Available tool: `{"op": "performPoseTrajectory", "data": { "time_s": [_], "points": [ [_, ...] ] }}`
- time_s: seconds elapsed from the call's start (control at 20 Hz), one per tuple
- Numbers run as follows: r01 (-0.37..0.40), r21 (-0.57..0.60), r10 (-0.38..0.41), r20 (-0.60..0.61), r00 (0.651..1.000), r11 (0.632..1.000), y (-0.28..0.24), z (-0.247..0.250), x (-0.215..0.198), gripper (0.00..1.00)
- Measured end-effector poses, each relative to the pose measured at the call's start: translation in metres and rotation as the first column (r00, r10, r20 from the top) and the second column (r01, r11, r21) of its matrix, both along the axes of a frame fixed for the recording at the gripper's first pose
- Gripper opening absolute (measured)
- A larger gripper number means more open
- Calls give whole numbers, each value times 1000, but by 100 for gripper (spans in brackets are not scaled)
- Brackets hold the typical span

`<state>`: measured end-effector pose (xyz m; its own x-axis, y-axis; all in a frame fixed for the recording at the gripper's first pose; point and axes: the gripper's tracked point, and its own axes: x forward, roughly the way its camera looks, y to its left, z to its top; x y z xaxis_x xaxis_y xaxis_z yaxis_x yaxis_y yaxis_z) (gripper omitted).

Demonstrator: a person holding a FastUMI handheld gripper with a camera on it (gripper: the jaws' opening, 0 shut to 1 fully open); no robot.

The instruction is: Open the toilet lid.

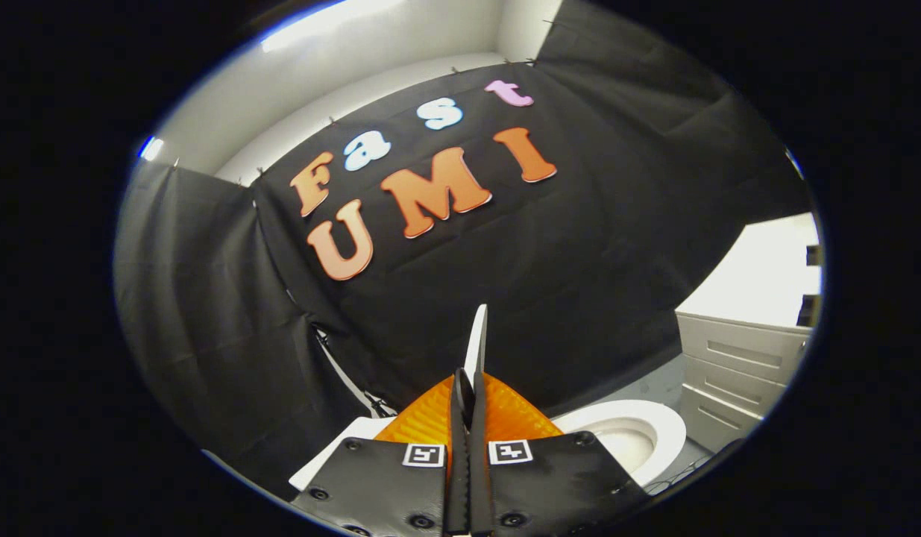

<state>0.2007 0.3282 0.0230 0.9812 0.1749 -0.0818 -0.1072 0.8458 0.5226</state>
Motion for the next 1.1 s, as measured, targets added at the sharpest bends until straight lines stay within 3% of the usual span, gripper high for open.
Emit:
{"op": "performPoseTrajectory", "data": {
  "time_s": [0.3,0.55,1.1],
  "points": [
    [-120,-144,127,41,991,982,92,41,-5,8],
    [-170,-155,178,45,983,973,146,56,-11,8],
    [-249,-298,272,37,962,922,255,61,-21,8]
  ]
}}
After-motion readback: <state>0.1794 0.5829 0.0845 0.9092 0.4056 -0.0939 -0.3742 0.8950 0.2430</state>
